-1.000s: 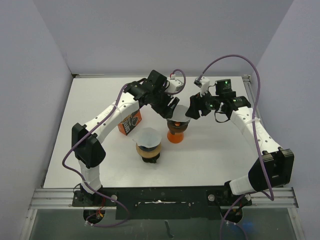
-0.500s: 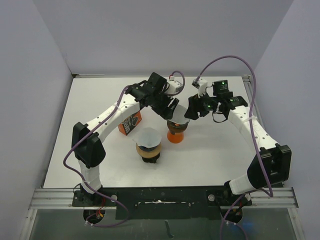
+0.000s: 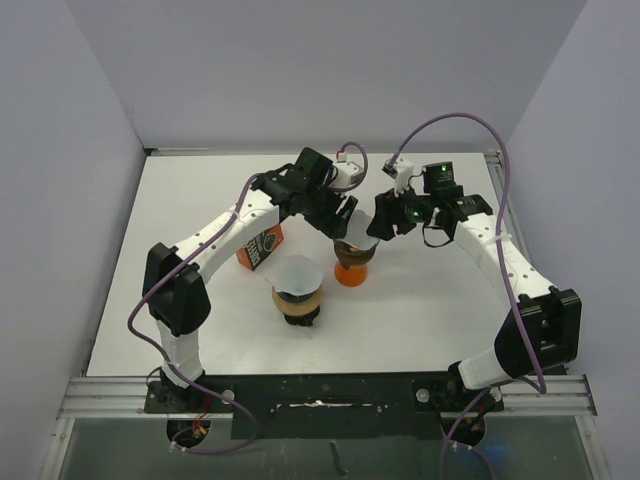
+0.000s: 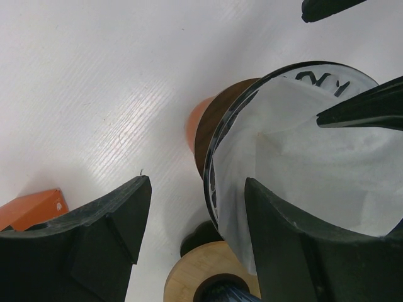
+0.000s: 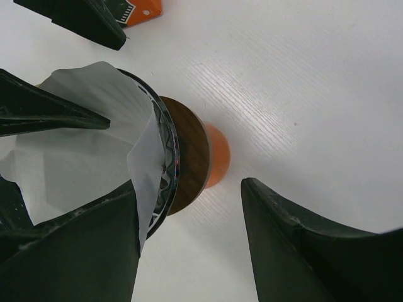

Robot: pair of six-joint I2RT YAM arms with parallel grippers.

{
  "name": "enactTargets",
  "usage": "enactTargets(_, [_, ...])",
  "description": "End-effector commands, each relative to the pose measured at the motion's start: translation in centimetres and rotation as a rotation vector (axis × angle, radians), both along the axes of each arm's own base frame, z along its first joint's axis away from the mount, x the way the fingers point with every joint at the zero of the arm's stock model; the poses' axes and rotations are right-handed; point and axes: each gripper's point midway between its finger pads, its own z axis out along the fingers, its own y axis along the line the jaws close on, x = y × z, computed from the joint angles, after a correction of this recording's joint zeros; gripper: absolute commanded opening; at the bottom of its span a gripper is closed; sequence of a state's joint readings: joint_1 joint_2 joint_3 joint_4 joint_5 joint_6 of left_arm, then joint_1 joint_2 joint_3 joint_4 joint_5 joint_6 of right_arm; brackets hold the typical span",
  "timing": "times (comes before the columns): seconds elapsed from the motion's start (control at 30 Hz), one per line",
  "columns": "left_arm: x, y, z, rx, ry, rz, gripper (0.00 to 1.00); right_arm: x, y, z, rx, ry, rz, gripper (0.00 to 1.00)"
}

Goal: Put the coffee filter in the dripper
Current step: Place the coffee filter in the coffee dripper.

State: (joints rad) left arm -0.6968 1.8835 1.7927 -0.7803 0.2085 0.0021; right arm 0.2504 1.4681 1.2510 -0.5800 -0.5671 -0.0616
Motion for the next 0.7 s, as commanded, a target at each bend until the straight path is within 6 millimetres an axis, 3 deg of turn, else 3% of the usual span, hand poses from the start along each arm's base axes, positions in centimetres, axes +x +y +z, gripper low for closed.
enactTargets(0.0, [0.5,0.5,2.2,-0.045,-0.053,0.013,0.6,0.7,-0.2,0.1,-0.01,-0.037,-0.021,0.59])
enactTargets(0.33, [0.2,0.6,1.9,-0.046,-0.057,0.0,0.6,0.8,-0.4,-0.2,-0.025,-0.043,-0.025,0.59])
enactTargets(0.67, [0.2,0.5,3.9,-0.071,-0.094,-0.026,0.6,0.7,0.1,1.4,-0.001,-0.057,0.008,0.66])
